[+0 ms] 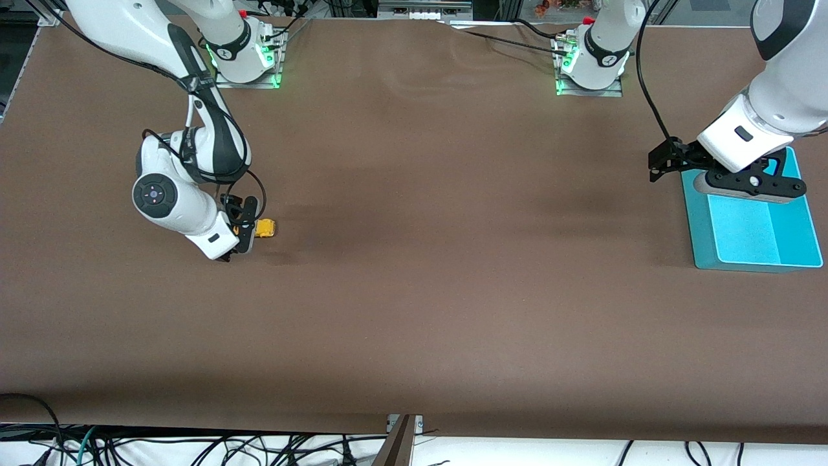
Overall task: Wind and store yellow beetle car
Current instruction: 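Lower the right gripper and grasp the yellow car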
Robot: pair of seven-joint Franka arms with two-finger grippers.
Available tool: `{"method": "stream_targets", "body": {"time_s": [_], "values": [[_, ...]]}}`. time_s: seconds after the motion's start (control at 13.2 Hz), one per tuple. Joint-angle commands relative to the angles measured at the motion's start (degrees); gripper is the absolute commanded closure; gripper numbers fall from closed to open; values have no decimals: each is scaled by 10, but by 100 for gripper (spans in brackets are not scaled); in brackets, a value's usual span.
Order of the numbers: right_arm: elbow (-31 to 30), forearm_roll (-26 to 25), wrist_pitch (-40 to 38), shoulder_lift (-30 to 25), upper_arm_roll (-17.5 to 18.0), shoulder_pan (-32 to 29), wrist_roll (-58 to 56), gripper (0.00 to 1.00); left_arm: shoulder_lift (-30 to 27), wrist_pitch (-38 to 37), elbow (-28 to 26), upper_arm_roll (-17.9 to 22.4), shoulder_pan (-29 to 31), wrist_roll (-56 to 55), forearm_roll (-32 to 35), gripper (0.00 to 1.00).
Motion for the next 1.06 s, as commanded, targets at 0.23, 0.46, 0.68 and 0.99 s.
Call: {"method": "stream_targets", "body": {"time_s": [0.23, 0.46, 0.68, 0.99], "values": [[-93, -4, 112, -21, 1, 0, -33, 1, 6, -13, 16, -2, 5, -1, -9, 0], [-100, -4, 125, -20, 2, 0, -52, 1, 6, -13, 16, -2, 5, -1, -9, 0], [-101, -4, 127, -22, 3, 0, -76, 15, 6, -13, 16, -2, 5, -1, -9, 0], [-103, -4, 128, -22, 3, 1, -80, 45, 6, -13, 16, -2, 5, -2, -9, 0]]}}
